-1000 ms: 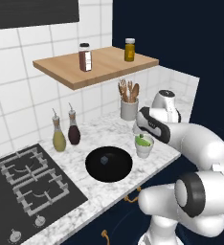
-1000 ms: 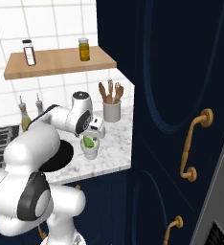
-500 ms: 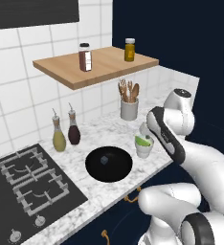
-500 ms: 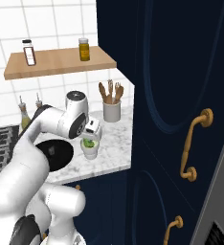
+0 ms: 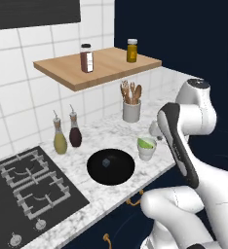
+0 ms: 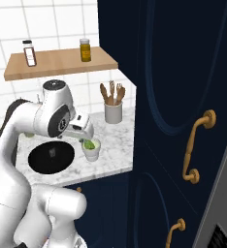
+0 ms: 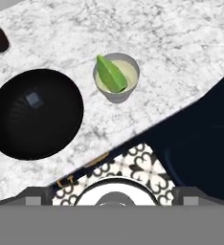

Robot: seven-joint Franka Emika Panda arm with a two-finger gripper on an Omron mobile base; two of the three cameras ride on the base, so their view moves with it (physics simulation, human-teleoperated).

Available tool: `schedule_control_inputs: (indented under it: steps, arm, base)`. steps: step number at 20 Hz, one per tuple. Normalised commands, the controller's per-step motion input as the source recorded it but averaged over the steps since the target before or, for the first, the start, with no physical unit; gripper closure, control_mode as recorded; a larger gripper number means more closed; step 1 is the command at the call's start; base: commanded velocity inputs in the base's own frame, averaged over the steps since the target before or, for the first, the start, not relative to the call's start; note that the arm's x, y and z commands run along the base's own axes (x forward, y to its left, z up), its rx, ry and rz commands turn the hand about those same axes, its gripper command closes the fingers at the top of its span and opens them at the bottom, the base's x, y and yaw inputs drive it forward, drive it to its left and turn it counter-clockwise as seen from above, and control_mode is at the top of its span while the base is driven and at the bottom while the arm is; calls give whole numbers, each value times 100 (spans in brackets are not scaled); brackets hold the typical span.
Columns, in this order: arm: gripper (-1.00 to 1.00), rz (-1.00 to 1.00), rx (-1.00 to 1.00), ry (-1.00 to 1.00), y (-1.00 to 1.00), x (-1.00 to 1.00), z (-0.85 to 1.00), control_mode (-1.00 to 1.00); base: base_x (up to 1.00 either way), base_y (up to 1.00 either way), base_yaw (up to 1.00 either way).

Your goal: Grab a lemon wedge from the fridge and one ice cube from the ice bowl, and put them in the glass of lemonade.

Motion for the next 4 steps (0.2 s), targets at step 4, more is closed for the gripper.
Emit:
schedule_control_inputs:
  steps: [4]
  arm:
    - [-100,0,6,-7,-2,-97,24,-100]
  base:
    - [0,0,0]
